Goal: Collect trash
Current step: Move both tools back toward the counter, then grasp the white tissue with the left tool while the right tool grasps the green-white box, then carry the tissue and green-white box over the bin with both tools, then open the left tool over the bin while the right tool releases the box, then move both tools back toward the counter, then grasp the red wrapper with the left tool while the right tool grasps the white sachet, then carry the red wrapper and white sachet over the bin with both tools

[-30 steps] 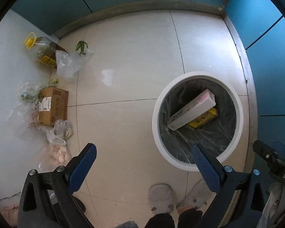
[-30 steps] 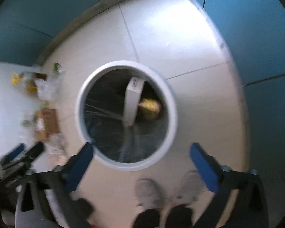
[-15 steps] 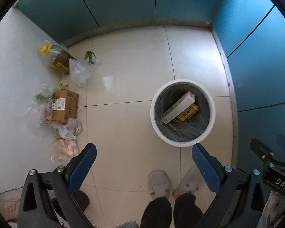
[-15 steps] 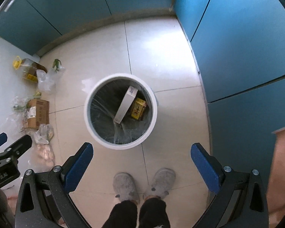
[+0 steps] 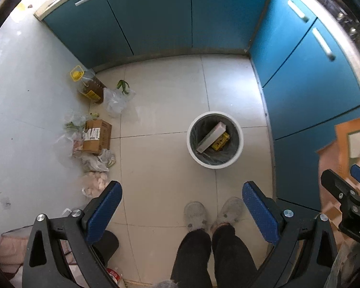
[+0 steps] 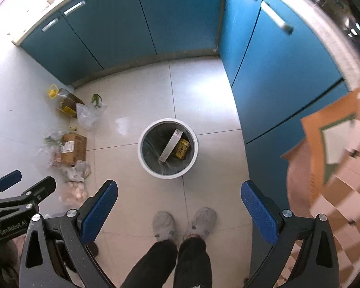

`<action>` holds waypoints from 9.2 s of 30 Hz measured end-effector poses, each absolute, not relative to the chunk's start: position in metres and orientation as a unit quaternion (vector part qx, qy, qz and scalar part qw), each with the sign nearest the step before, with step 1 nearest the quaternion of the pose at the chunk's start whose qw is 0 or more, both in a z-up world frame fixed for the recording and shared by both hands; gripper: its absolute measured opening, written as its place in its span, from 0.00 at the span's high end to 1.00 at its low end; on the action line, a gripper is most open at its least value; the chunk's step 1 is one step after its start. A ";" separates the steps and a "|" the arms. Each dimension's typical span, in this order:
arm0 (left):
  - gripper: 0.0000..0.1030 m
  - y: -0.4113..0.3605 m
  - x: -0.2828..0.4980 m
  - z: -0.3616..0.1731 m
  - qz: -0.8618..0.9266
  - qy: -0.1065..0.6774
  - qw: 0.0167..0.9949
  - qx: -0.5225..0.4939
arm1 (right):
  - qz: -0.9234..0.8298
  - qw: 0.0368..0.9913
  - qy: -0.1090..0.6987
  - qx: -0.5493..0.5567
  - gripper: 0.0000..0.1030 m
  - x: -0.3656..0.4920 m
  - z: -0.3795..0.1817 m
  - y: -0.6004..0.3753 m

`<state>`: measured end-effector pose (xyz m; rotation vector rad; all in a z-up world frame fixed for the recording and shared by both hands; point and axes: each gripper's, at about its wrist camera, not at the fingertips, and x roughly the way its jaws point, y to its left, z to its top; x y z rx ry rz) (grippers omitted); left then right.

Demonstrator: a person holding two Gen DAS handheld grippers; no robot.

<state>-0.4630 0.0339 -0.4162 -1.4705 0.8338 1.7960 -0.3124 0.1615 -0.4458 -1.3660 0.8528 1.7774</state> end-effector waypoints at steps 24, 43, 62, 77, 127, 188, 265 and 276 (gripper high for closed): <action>0.00 0.093 -0.267 -0.214 0.684 0.363 0.526 -0.352 | 0.676 0.455 0.503 -0.289 0.00 -0.083 -0.232 0.114; 0.00 0.247 0.201 -0.301 0.480 0.525 0.635 -0.301 | 0.315 0.729 0.594 -0.127 0.00 0.457 -0.299 0.043; 0.91 0.307 0.249 -0.391 0.424 0.538 0.611 -0.397 | 0.266 0.710 0.619 -0.204 0.03 0.530 -0.405 0.099; 0.96 0.266 0.174 -0.279 0.512 0.453 0.668 -0.293 | 0.323 0.724 0.577 -0.197 0.05 0.466 -0.346 0.104; 0.93 0.164 -0.530 -0.808 0.548 0.330 0.349 -0.685 | 0.614 0.316 0.501 -0.521 0.05 -0.333 -0.808 0.246; 0.06 0.013 -0.441 -0.361 0.713 0.319 0.311 -0.542 | 0.696 0.356 0.337 -0.524 0.00 -0.275 -0.388 0.145; 0.69 0.102 0.332 -0.322 0.286 0.576 0.725 -0.247 | 0.334 0.704 0.617 -0.111 0.97 0.473 -0.362 -0.068; 0.69 0.135 0.224 -0.244 0.368 0.483 0.744 -0.277 | 0.420 0.688 0.577 -0.133 0.97 0.402 -0.306 0.003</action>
